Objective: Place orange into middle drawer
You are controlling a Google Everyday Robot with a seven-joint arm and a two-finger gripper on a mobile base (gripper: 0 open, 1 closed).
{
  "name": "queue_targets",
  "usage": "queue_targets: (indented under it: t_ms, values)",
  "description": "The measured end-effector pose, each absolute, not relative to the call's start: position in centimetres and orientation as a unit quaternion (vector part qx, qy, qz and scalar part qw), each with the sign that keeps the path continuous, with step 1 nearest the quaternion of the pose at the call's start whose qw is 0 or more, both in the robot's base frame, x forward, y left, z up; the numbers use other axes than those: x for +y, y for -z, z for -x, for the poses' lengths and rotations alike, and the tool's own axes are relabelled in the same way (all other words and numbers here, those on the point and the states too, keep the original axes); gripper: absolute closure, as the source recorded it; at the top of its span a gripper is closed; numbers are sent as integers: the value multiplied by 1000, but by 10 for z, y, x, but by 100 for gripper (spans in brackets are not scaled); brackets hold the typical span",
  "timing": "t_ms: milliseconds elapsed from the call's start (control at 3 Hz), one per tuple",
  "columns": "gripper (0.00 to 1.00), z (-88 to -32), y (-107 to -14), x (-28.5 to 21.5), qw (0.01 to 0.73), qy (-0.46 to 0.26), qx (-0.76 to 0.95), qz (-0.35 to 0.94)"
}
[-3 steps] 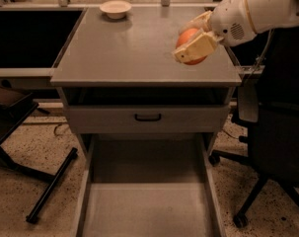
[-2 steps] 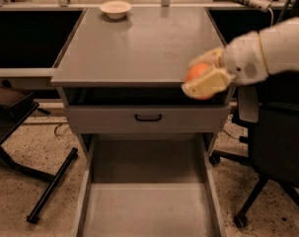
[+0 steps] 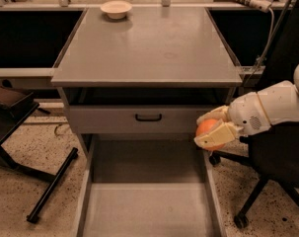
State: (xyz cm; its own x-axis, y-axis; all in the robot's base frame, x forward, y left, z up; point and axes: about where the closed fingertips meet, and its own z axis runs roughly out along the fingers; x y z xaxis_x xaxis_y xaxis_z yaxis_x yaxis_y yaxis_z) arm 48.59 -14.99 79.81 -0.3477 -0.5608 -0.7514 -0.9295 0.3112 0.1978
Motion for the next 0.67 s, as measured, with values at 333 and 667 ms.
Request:
queue_targets:
  t_ms: [333,667]
  values:
    - [100,-486,-798,-150,289,-319,756,493]
    - [100,-483,-781,-136,316,-380,740,456]
